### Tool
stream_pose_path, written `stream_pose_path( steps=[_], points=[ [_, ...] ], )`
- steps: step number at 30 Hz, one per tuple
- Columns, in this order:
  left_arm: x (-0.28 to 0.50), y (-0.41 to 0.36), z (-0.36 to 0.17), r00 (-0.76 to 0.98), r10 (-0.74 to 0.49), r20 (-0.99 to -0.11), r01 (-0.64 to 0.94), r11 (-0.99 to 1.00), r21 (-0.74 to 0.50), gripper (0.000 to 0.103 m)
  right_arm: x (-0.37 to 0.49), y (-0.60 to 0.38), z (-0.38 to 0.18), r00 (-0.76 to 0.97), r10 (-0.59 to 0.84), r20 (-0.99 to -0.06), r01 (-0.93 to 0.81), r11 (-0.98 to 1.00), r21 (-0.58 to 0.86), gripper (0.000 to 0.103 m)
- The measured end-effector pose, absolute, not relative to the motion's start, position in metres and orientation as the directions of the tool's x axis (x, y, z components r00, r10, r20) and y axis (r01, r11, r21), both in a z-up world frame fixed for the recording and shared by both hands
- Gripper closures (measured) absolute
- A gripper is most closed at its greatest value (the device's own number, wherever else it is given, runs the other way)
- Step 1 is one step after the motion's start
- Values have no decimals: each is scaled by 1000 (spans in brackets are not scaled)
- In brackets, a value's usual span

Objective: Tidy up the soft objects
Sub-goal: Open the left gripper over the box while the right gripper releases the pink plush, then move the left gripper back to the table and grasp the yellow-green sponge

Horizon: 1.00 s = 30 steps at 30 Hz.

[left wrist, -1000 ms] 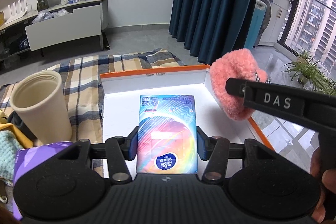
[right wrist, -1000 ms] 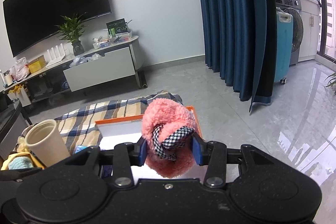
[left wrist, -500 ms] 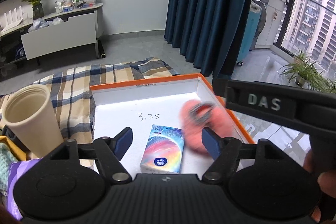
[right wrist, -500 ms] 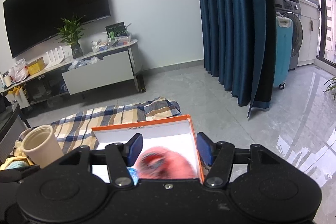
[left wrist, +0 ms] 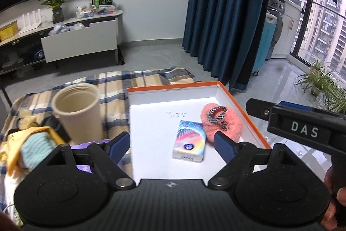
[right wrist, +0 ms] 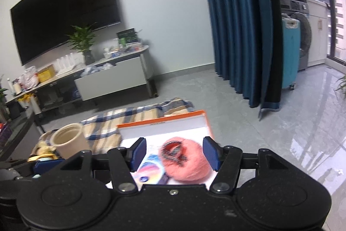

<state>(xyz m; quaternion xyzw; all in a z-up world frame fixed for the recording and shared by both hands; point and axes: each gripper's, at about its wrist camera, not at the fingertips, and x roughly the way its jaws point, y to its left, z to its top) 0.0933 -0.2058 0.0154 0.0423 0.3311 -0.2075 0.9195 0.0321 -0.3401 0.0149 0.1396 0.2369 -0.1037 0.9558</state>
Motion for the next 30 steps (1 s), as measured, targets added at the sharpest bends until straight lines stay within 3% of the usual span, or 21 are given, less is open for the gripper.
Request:
stream_pose_path(
  steps=[30],
  points=[
    [51,-78,15,771,-195,-606,215,976,-42,16,28,-203,20,868,86,-489,10,982,189,32]
  ],
)
